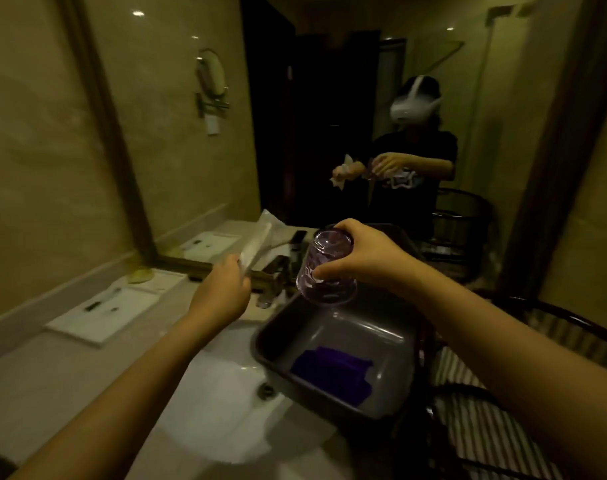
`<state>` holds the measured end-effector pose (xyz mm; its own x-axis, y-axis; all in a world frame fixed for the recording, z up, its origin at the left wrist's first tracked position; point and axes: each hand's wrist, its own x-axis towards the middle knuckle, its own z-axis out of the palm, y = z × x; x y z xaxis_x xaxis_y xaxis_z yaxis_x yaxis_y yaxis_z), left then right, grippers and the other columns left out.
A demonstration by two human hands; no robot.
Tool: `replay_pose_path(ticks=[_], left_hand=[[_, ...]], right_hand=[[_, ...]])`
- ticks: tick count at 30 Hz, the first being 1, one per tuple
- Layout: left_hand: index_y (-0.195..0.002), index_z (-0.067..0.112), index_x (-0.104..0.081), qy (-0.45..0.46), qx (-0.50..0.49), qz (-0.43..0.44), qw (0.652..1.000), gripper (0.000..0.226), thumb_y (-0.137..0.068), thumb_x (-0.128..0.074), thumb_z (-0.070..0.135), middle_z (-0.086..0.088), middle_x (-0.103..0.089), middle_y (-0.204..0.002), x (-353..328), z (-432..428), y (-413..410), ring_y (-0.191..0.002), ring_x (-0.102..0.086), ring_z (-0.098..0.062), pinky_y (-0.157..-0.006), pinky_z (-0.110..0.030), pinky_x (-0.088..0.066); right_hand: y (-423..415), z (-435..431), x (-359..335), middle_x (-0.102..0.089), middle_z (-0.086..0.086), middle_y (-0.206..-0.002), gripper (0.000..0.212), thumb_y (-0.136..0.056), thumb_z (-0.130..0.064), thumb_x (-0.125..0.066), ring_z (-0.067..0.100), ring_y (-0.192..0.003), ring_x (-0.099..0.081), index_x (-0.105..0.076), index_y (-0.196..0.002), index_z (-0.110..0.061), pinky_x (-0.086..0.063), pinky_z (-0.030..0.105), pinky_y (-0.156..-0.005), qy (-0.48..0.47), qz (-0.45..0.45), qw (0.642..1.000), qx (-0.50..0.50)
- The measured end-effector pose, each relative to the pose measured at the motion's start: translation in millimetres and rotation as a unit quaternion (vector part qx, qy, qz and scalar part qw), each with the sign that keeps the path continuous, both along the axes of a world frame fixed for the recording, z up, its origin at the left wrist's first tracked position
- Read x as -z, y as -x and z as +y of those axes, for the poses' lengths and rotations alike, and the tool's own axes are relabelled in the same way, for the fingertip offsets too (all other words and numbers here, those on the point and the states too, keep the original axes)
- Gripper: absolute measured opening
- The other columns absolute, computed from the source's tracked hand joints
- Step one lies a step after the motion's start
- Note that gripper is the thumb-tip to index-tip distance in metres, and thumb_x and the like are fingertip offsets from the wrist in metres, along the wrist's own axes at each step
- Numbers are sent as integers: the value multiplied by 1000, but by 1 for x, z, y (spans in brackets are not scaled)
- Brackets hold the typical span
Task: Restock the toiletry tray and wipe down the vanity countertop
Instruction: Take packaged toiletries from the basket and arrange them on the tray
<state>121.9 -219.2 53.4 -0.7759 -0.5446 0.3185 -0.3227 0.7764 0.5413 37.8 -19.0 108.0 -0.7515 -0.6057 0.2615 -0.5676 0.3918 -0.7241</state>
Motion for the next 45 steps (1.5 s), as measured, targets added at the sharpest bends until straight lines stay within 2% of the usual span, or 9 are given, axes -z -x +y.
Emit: replay_pose_path(ticks=[4, 8, 11, 13, 17, 24, 32, 38, 45], left_hand=[[-110, 6, -45, 157, -56, -30, 986, 20, -94, -36, 14, -19, -51, -109, 20, -77, -43, -89, -51, -35, -66, -40, -37], [-116, 12, -45, 220, -70, -48, 972, 24, -95, -33, 10, -14, -52, -112, 43, -163, -82, -95, -52, -30, -73, -39, -41], [-120, 13, -44, 248, -88, -96, 960, 29, -92, -36, 9, -11, -53, -114, 63, -232, -106, -100, -51, -29, -79, -37, -40], [-122, 15, -42, 245, -95, -123, 957, 32, -91, -37, 8, -9, -53, -116, 78, -276, -119, -104, -50, -28, -83, -37, -38], [-122, 15, -43, 212, -95, -138, 963, 32, -91, -36, 9, -9, -53, -122, 102, -346, -137, -110, -49, -28, -92, -42, -39], [-117, 15, -45, 119, -78, -143, 979, 25, -93, -36, 12, -9, -52, -117, 134, -418, -136, -104, -49, -27, -86, -37, -43], [-125, 17, -37, 199, -43, -170, 964, 35, -92, -37, 7, -6, -46, -126, 163, -477, -78, -114, -43, -25, -96, -35, -37], [-130, 18, -31, 265, 17, -216, 940, 43, -89, -44, 18, -7, -43, -128, 183, -518, -21, -117, -40, -27, -95, -35, -29], [-131, 18, -31, 216, 65, -217, 950, 41, -91, -37, 15, -5, -43, -126, 213, -550, 28, -117, -38, -25, -99, -34, -26]], right_hand=[[-15, -85, 20, -52, -1, -112, 72, -60, -29, -83, 17, -101, -53, -46, -121, -18, -50, 26, -77, 12, -19, 999, -46], [-38, -175, 48, -51, -4, -104, 64, -62, -23, -83, 13, -93, -53, -45, -114, -22, -49, 18, -66, 20, -54, 995, -78], [-55, -246, 74, -56, 2, -113, 68, -63, -21, -82, 15, -99, -55, -46, -121, -17, -53, 29, -80, 23, -72, 993, -91], [-67, -293, 93, -56, 6, -121, 72, -65, -22, -81, 19, -105, -55, -44, -126, -16, -53, 33, -87, 17, -67, 993, -95], [-86, -374, 123, -55, 7, -124, 73, -67, -23, -80, 17, -104, -53, -40, -128, -17, -51, 30, -83, 21, -58, 994, -92], [-89, -463, 171, -54, 7, -126, 75, -66, -25, -80, 22, -109, -55, -39, -128, -18, -52, 35, -89, 6, -99, 993, -69], [-27, -526, 211, -57, 6, -123, 74, -65, -27, -81, 21, -107, -56, -42, -127, -16, -52, 32, -88, -6, -135, 991, -17], [39, -566, 223, -59, 7, -121, 73, -63, -25, -82, 22, -104, -57, -46, -125, -15, -51, 33, -86, 7, -140, 989, 46], [101, -610, 229, -58, 10, -123, 68, -67, -21, -80, 26, -110, -56, -46, -124, -13, -49, 39, -91, 3, -143, 986, 79]])
